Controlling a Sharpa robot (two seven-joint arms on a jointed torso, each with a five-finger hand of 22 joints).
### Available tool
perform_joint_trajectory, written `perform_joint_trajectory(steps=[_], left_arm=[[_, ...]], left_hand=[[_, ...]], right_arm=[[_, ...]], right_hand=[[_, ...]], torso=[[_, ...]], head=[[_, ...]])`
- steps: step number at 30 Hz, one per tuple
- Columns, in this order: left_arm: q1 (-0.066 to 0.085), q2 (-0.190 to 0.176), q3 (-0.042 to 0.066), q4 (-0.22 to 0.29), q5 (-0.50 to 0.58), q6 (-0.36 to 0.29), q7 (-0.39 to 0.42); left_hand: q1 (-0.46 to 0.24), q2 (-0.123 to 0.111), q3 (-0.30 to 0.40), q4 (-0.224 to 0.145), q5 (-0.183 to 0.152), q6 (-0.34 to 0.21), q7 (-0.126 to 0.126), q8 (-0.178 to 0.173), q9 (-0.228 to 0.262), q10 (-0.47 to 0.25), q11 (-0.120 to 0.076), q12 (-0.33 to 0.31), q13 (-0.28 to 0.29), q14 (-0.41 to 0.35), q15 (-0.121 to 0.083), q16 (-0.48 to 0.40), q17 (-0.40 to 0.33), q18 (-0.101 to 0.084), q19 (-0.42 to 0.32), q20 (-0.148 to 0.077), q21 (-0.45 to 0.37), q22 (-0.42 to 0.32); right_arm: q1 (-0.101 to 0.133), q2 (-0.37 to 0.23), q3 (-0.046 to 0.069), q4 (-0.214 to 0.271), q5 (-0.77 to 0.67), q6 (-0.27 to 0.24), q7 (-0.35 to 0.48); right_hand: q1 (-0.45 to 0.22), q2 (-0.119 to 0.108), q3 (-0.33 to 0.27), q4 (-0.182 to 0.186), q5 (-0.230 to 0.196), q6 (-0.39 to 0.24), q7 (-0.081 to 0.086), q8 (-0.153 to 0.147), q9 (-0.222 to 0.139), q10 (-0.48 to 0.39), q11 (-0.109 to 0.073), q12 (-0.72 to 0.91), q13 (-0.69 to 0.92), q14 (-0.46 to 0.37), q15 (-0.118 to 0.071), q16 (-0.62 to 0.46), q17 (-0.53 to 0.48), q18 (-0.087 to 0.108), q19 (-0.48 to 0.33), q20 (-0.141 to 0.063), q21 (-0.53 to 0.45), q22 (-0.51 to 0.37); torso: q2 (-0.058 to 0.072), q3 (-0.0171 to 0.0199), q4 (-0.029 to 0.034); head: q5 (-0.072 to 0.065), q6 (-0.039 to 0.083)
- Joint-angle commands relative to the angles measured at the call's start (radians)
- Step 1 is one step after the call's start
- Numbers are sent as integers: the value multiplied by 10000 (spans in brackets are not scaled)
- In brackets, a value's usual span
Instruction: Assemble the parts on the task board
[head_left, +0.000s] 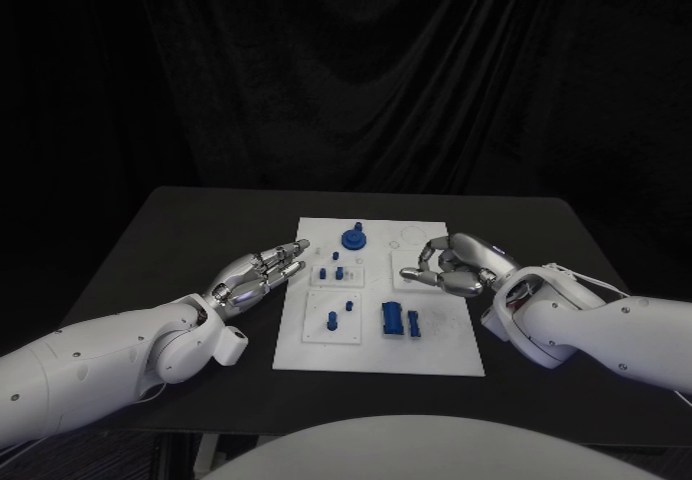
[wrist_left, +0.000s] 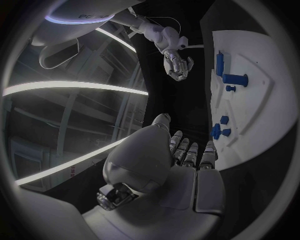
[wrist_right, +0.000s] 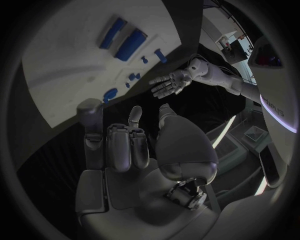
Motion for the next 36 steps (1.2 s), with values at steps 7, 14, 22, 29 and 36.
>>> perform_joint_trajectory(steps=[7, 14, 22, 29, 36], left_arm=[[481, 4, 22, 153, 195, -408, 1120], [562, 198, 22, 62, 965, -351, 1288], [573, 427, 21, -46, 1474, -499, 1516], [549, 461, 21, -107, 1135, -434, -2], [567, 483, 215, 95, 1297, -1179, -147]], left_hand=[[-150, 4, -156, 228, -124, -1904, -1333, -408, -232, -72, 149, -106, -21, -4, -7, -68, -13, -83, -6, -94, -35, -13], [-843, 289, -557, 289, -507, -2159, -1587, -433, -259, -245, -166, -497, -79, -4, -171, -68, -13, -53, -6, -220, -35, -13], [-1853, 415, -930, 297, -1536, -2343, -2265, -461, -288, -392, -790, -891, -147, -4, -258, -68, -13, -100, -6, -347, -35, -13], [-6247, -517, -157, -649, -2646, -2740, -1906, -542, -371, -484, -951, -1313, -247, -4, -857, -68, -13, -511, -6, -785, -35, -13], [-8367, -972, 220, -1084, -3197, -2740, -1703, -542, -371, -484, -951, -1313, -247, -4, -857, -68, -13, -748, -6, -1014, -35, -13]], right_arm=[[284, 61, -28, -418, 4459, 586, 5226], [220, 173, -50, -883, 5714, 1633, 6364], [-82, 262, -54, -1403, 6419, 2343, 6793], [-178, 358, -40, -1529, 6074, 1919, 6396], [-235, 624, 318, -1538, 6820, 1474, 6217]], right_hand=[[2091, 562, 277, 35, 1519, -397, 1347, -2086, -2718, -7624, 1611, -7338, -5236, -5388, 1855, -7498, -6839, -82, -3705, 1642, -5272, -3202], [2469, 557, 107, 21, 2012, -1505, 1697, -3608, -4791, -9807, 2521, -9779, -8469, -7790, 2914, -10062, -9026, -172, -6513, 2607, -5227, -6388], [2201, 816, -808, 19, 2694, -3615, 821, -4553, -6602, -12554, 2580, -10370, -10576, -11544, 2935, -11692, -10189, -310, -11038, 2618, -5511, -10936], [-1828, -89, -686, -919, 1694, -5009, 311, -5773, -7675, -13484, 1810, -11817, -11727, -12751, 2220, -12305, -10653, -649, -12537, 1701, -5805, -11994], [-3875, -89, 89, -1381, 1185, -5517, -418, -6319, -7965, -14294, 1439, -12539, -12041, -13053, 1918, -12563, -10653, -759, -12537, 1283, -5805, -12225]], torso=[[-294, 30, -112], [-661, 48, -227], [-907, 68, -461], [-863, 74, -448], [-709, 120, -498]], head=[[127, 2], [497, 2], [772, 2], [773, 20], [714, 393]])
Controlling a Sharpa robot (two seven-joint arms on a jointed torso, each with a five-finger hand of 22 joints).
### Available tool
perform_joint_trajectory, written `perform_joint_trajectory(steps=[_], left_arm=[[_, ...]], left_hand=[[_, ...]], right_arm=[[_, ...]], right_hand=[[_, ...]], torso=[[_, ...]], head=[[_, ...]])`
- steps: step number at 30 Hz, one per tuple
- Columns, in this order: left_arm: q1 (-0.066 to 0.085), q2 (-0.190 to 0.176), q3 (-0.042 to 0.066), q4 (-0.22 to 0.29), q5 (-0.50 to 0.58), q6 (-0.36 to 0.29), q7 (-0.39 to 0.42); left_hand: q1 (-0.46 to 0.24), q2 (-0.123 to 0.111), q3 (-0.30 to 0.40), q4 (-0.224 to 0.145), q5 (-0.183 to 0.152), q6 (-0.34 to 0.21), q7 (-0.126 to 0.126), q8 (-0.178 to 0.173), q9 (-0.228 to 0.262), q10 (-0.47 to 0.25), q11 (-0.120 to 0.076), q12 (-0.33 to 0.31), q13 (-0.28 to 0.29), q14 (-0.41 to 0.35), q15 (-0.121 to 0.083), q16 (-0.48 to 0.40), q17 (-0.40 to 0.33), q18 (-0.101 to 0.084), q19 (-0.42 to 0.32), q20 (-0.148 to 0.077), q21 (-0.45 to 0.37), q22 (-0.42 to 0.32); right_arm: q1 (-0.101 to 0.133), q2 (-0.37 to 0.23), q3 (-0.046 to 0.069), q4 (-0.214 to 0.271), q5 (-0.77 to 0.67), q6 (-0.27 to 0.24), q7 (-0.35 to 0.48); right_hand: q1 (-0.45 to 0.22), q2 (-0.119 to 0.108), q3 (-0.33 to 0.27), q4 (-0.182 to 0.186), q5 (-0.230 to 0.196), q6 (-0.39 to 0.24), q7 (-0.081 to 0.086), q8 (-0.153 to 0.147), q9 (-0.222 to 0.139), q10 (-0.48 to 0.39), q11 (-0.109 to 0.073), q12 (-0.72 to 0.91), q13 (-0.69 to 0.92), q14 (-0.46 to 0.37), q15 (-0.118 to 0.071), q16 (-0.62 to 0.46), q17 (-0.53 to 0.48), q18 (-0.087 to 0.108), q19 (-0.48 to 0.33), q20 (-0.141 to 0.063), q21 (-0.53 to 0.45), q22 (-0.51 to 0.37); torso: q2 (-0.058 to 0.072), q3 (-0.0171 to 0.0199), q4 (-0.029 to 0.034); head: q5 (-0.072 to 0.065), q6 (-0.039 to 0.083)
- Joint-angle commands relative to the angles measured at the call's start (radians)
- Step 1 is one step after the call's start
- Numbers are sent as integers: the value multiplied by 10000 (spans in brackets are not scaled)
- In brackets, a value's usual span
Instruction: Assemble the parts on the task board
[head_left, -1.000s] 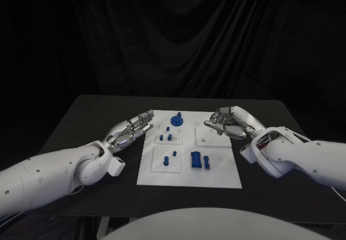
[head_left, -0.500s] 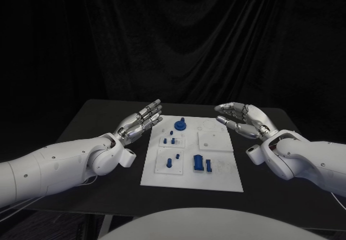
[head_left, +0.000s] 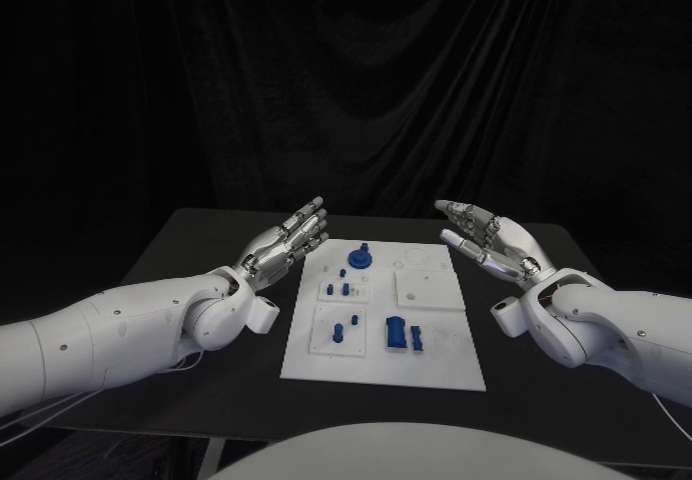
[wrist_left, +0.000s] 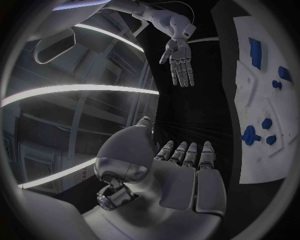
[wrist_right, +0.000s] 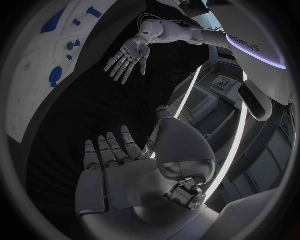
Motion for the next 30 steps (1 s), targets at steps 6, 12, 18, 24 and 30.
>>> perform_joint_trajectory(steps=[6, 12, 18, 24, 30], left_arm=[[60, 80, 479, 546, 496, -2217, -367], [111, 142, 1020, 1110, 948, -4295, -768], [157, 197, 1498, 1609, 1347, -6130, -1123], [192, 239, 1868, 1995, 1656, -7551, -1397], [203, 253, 1988, 2120, 1757, -8013, -1486]], left_hand=[[-4439, -957, 731, -966, -1163, -102, 1101, -77, -34, -37, -108, -143, -39, -1, -207, -67, -8, -502, -2, -1143, -35, -17], [-5676, -1223, 1618, -1228, -1487, -102, 1101, -77, -34, -37, -108, -143, -39, -1, -207, -67, -8, -1303, -2, -1143, -35, -17], [-6565, -1414, 1618, -1447, -1720, -102, 1101, -77, -34, -37, -108, -143, -39, -1, -207, -67, -8, -1303, -2, -1143, -35, -17], [-7356, -2153, 1618, -2186, -2613, -102, 1101, -77, -34, -37, -108, -143, -39, -1, -207, -67, -8, -1303, -2, -1143, -35, -17], [-7937, -2153, 1618, -2186, -2613, -102, 1101, -77, -34, -37, -108, -143, -39, -1, -207, -67, -8, -1303, -2, -1143, -35, -17]], right_arm=[[-152, 663, 855, -7, 2191, -1382, -563], [-286, 1294, 1702, -28, 3958, -2437, -987], [-351, 1602, 2116, -39, 4822, -2952, -1194], [-365, 1668, 2205, -41, 5007, -3063, -1239], [-365, 1668, 2205, -41, 5007, -3063, -1239]], right_hand=[[-4397, -326, 677, -943, -1092, -1135, -471, -1176, -611, -674, -759, -1569, -657, -1206, -727, -1189, -129, -455, -347, -1001, -103, -1050], [-5586, -326, 677, -1197, -1385, -1426, -471, -1494, -1349, -674, -959, -1991, -1458, -1206, -1616, -1189, -129, -1161, -347, -1259, -103, -1050], [-6446, -326, 677, -1383, -1597, -1651, -471, -1726, -1349, -674, -1706, -2299, -1458, -1206, -1616, -1189, -129, -1161, -347, -1437, -103, -1050], [-7228, -326, 677, -2109, -2408, -2508, -471, -2602, -1349, -674, -1706, -2580, -1458, -1206, -1616, -1189, -129, -1161, -347, -2197, -103, -1050], [-7734, -326, 677, -2109, -2408, -2508, -471, -2602, -1349, -674, -1706, -2760, -1458, -1206, -1616, -1189, -129, -1161, -347, -2197, -103, -1050]], torso=[[440, 129, -141], [822, 243, -266], [1020, 302, -330], [1074, 318, -348], [1074, 318, -348]], head=[[-167, 988], [-315, 1913], [-392, 2394], [-413, 2525], [-413, 2525]])
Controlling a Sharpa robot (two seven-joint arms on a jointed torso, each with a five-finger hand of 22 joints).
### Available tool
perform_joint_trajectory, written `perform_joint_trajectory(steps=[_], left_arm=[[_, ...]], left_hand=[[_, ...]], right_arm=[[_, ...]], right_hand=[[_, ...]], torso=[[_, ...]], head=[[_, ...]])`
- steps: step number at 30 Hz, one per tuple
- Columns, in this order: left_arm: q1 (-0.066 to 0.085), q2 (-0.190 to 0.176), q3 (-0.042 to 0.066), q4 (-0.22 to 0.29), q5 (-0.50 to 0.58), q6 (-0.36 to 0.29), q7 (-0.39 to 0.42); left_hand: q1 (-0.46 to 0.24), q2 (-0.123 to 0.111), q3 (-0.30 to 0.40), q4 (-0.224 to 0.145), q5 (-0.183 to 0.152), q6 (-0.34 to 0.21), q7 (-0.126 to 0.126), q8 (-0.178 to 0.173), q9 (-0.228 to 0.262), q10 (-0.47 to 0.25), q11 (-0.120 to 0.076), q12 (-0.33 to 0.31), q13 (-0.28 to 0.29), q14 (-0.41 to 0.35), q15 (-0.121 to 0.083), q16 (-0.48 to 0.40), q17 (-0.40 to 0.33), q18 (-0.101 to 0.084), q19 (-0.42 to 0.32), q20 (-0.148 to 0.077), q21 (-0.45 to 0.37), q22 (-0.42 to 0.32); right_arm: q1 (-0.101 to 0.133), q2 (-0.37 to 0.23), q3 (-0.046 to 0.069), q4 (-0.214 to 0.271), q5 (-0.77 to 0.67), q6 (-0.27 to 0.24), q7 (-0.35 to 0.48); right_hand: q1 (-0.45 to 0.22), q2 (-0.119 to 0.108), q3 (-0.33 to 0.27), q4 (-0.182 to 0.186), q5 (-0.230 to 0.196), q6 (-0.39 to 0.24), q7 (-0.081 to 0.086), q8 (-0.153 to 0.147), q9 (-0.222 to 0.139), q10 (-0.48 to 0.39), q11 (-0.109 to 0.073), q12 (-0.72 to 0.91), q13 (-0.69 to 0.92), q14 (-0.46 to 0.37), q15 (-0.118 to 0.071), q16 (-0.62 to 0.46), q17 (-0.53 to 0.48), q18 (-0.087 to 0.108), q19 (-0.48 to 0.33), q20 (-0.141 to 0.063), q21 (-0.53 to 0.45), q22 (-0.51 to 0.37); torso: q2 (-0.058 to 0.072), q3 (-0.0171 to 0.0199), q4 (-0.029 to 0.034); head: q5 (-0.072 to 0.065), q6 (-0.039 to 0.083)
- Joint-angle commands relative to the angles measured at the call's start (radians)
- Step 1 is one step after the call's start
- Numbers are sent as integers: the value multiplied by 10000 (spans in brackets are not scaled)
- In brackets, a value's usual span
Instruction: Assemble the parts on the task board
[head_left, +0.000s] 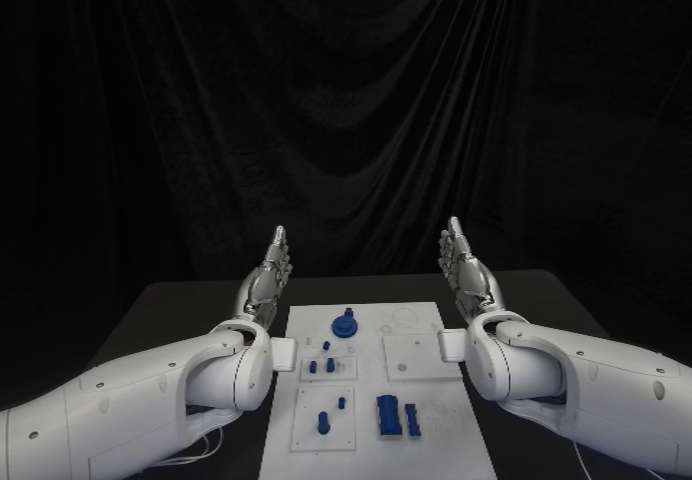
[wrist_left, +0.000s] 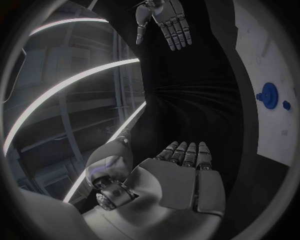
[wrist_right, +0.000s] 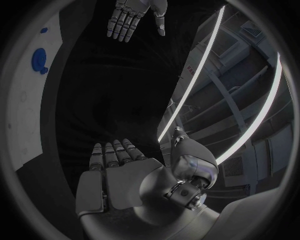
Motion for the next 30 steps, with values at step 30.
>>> perform_joint_trajectory(steps=[30], left_arm=[[38, 24, 28, 59, 337, -1006, -169]], left_hand=[[-2861, -188, 23, -204, -396, -2, 70, -38, -13, -5, -77, -30, -10, 32, -69, -67, -16, -210, -25, -89, -35, -9]], right_arm=[[-16, -2, 14, 3, 255, -308, -185]], right_hand=[[-2769, -4, 1, -213, -275, -394, -5, -374, -34, -20, -158, -982, -44, -6, -124, -72, -15, -150, 7, -247, -63, -20]], torso=[[18, 5, -6]], head=[[3, 3]])
